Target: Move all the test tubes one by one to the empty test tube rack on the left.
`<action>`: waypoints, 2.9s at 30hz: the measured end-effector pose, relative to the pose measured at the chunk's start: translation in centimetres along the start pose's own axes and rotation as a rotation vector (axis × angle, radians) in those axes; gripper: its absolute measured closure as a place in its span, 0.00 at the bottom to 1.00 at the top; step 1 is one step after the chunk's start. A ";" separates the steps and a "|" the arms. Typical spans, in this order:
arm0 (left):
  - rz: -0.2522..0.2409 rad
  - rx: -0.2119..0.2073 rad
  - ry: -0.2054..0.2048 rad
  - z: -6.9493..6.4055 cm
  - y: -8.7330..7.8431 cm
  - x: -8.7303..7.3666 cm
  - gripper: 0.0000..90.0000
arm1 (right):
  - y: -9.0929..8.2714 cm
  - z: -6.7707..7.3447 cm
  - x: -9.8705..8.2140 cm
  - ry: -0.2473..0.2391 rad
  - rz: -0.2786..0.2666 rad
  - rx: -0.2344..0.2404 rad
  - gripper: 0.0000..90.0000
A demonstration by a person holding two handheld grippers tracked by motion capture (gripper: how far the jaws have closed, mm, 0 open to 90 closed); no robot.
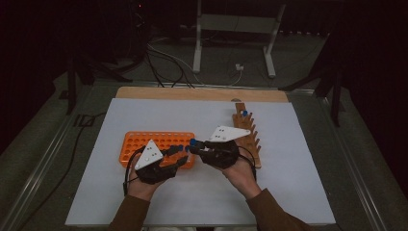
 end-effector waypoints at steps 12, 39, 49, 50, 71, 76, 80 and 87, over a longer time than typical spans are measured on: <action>-0.007 -0.016 0.024 -0.4 0.0 0.1 0.85 | 1.1 1.1 0.2 -0.010 0.011 0.044 0.85; -0.012 0.017 -0.059 2.4 -1.6 -1.0 0.86 | 0.3 -0.9 -0.5 0.045 -0.001 -0.058 0.10; -0.020 0.052 -0.079 3.4 -2.2 -1.3 0.86 | -0.6 -2.3 -1.0 0.087 -0.015 -0.105 0.04; -0.021 0.055 -0.081 3.5 -2.3 -1.4 0.86 | -0.7 -2.4 -1.1 0.089 -0.017 -0.107 0.03; 0.017 0.141 -0.086 4.9 -0.9 -3.2 0.86 | -3.1 -4.9 -3.4 0.118 -0.020 -0.196 0.03; 0.032 0.143 -0.097 5.1 -0.4 -3.7 0.86 | -3.8 -5.3 -3.9 0.120 -0.025 -0.211 0.03; 0.072 0.146 -0.087 5.2 -0.1 -4.2 0.86 | -4.2 -5.5 -4.3 0.128 -0.031 -0.216 0.03; 0.137 0.145 -0.080 5.1 0.4 -4.8 0.86 | -5.0 -5.9 -4.9 0.142 -0.045 -0.223 0.03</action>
Point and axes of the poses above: each handheld gripper's, and its own axes: y roughly forward along the jaws, x roughly out of its top, z roughly to its left, the point moved 3 cm from there along y, roughly forward along the jaws, and after that the axes turned 2 degrees about z, right-handed, at the moved point
